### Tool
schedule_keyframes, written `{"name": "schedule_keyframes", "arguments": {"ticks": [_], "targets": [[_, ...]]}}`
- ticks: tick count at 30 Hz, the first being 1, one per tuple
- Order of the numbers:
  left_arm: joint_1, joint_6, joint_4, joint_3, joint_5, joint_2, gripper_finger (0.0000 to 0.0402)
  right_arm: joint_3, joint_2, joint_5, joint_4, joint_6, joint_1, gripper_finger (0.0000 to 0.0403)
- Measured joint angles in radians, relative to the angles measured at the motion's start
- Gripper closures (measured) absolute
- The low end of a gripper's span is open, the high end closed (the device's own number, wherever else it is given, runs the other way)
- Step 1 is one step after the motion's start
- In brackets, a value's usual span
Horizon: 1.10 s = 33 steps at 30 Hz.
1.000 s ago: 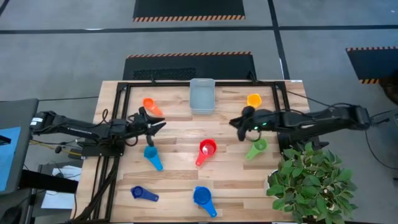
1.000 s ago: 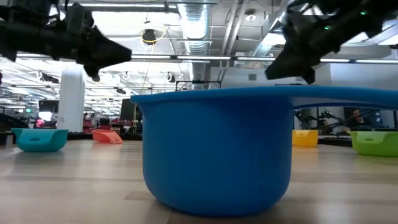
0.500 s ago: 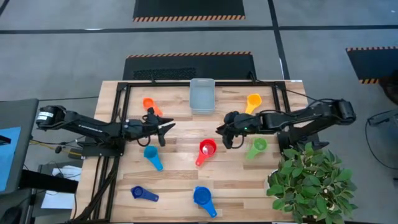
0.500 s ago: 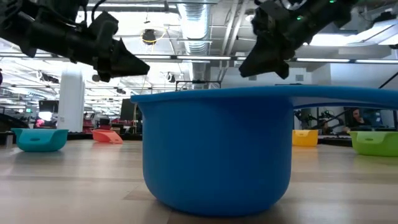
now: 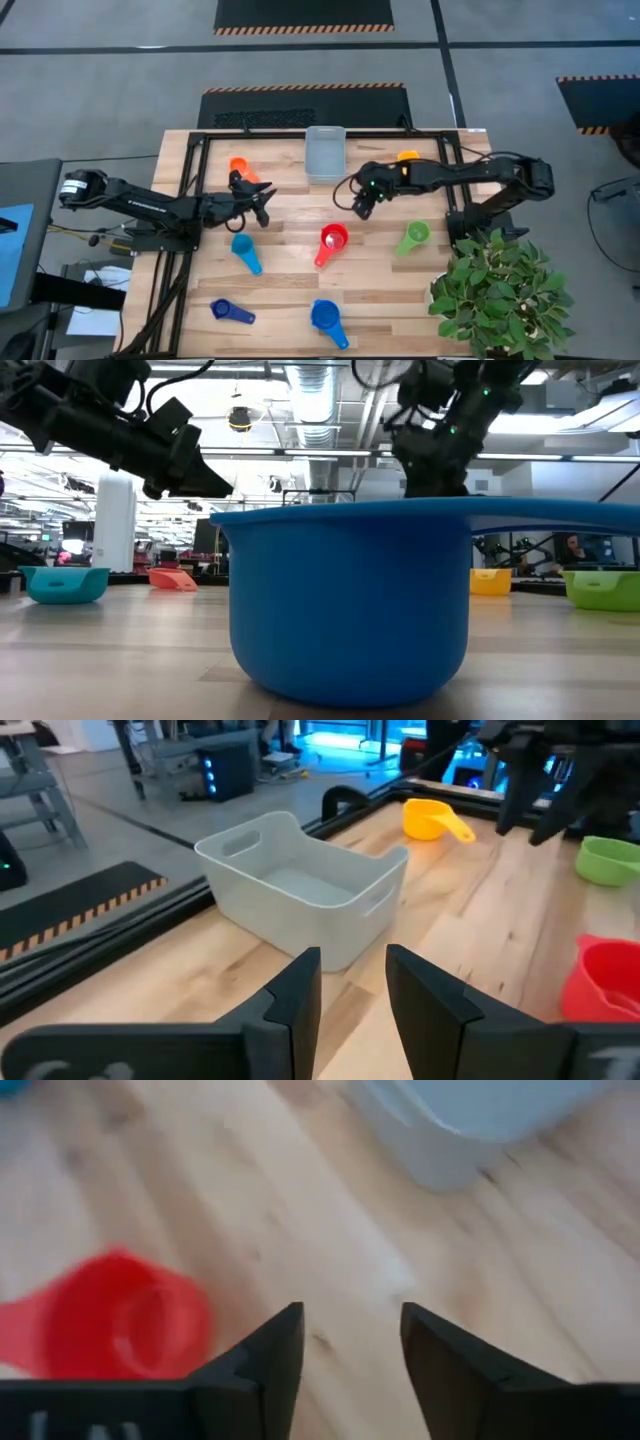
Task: Nest measuring cups in basket
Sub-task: Stack the bottom blue measuring cup on top of the red measuring cup
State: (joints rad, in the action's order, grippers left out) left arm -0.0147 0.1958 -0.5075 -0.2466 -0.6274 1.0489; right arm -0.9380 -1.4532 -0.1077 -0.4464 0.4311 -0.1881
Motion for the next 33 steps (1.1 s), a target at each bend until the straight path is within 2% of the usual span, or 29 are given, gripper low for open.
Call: {"name": "schedule_keyframes", "arguments": {"ticks": [6, 8, 12, 16, 19, 22, 24, 26, 29, 33], "targets": [[0.05, 0.012, 0.074, 0.0, 0.059, 0.0, 0.0298, 0.014, -0.014, -0.006, -0.004, 0.012, -0.04, 0.018], [0.087, 0.052, 0.097, -0.004, 0.112, 0.0, 0.0302, 0.014, -0.023, -0.002, 0.002, 0.023, -0.055, 0.0181], [0.16, 0.084, 0.099, -0.023, 0.271, 0.0, 0.0307, 0.013, -0.026, 0.046, 0.007, 0.153, -0.094, 0.0187], [0.226, -0.022, 0.08, -0.093, 0.282, -0.001, 0.0307, 0.014, 0.015, 0.081, -0.115, 0.254, -0.094, 0.0198], [0.231, -0.02, 0.135, -0.133, 0.308, 0.0, 0.0307, 0.013, 0.039, 0.072, -0.213, 0.27, -0.091, 0.0209], [0.215, -0.042, 0.167, -0.135, 0.343, 0.02, 0.0307, 0.015, 0.051, -0.082, -0.258, 0.27, -0.046, 0.0218], [0.207, -0.051, 0.158, -0.136, 0.342, 0.022, 0.0307, 0.036, 0.052, -0.213, -0.203, 0.276, 0.019, 0.022], [0.192, -0.026, 0.152, -0.137, 0.34, 0.027, 0.0307, 0.071, 0.038, -0.281, -0.096, 0.296, 0.095, 0.0221], [0.157, 0.053, 0.149, -0.141, 0.343, 0.027, 0.0307, 0.109, 0.036, -0.243, 0.054, 0.326, 0.201, 0.0216], [0.093, 0.102, 0.15, -0.158, 0.341, 0.027, 0.0308, 0.087, 0.037, -0.138, 0.116, 0.366, 0.315, 0.0211]]}}
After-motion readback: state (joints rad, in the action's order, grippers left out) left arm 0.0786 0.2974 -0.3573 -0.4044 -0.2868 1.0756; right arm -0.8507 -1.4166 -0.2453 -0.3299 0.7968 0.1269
